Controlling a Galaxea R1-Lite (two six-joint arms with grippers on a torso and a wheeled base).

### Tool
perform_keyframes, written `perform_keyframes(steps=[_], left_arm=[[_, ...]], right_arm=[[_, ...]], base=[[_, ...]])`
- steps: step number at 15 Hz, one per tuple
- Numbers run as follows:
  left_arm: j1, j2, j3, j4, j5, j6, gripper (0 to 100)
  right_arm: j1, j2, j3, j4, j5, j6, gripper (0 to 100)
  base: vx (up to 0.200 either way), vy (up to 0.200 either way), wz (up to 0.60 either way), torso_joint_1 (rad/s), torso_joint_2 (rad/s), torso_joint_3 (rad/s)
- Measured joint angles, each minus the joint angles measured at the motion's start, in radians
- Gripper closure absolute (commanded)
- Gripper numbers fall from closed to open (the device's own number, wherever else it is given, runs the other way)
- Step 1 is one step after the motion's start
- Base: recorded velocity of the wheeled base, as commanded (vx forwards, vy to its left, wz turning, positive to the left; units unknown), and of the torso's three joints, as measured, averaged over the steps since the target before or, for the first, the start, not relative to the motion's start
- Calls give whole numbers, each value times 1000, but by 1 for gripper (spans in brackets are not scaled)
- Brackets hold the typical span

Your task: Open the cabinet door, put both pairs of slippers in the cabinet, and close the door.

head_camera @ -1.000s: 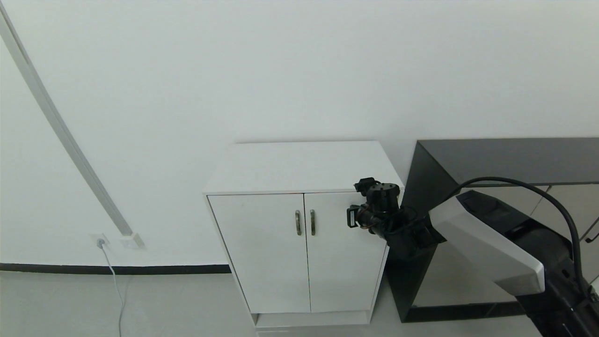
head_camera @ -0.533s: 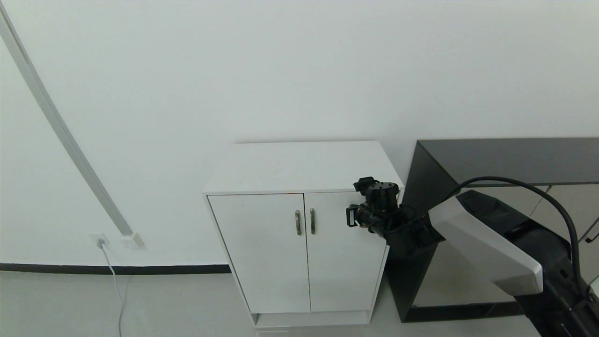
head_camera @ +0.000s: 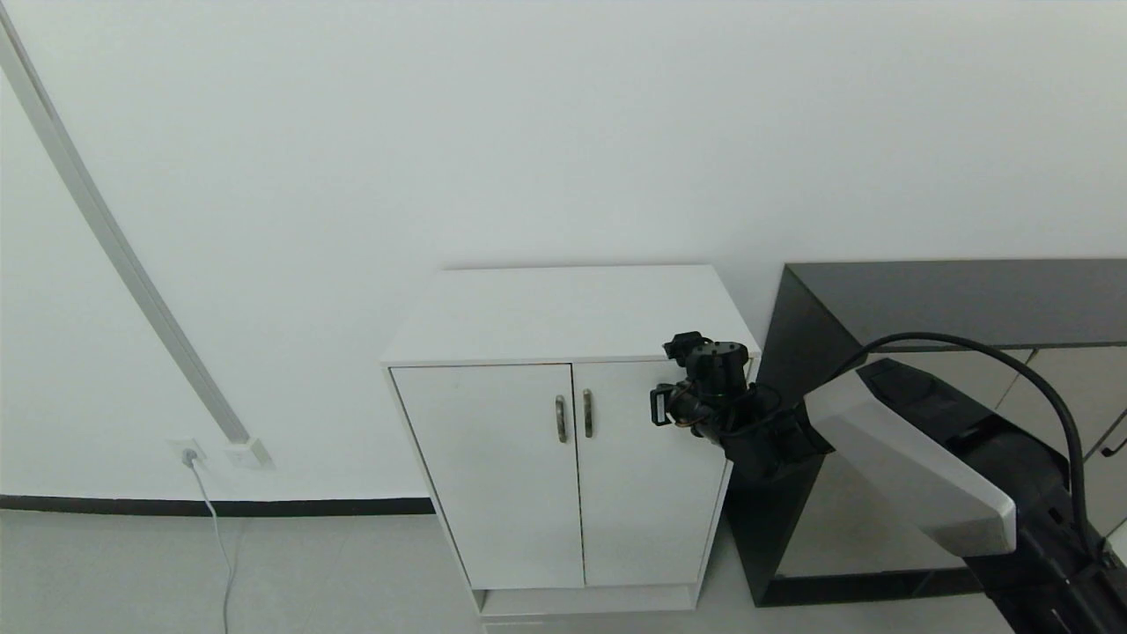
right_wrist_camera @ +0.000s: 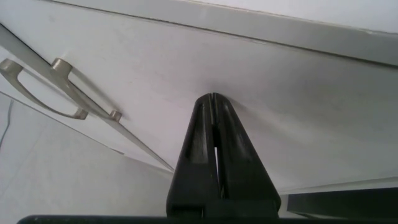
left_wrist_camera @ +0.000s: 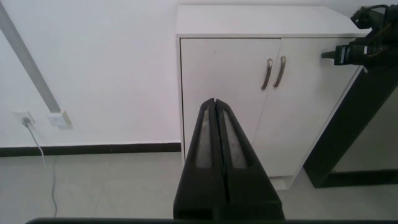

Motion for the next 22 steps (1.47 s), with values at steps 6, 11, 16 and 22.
perform_keyframes(steps=[6, 11, 16, 22], left_arm=[[0, 0, 0, 0, 0, 0, 100], [0, 0, 0, 0, 0, 0, 100], [0, 0, 0, 0, 0, 0, 100], [0, 0, 0, 0, 0, 0, 100]], right_arm=[[0, -5, 27, -7, -1, 1, 100], [3, -73, 196, -113, -3, 3, 100], [4, -223, 521, -272, -38, 3, 100], [-3, -385, 914, -527, -129, 4, 100]], base=[[0, 0, 0, 0, 0, 0], [0, 0, 0, 0, 0, 0], [0, 0, 0, 0, 0, 0], [0, 0, 0, 0, 0, 0]])
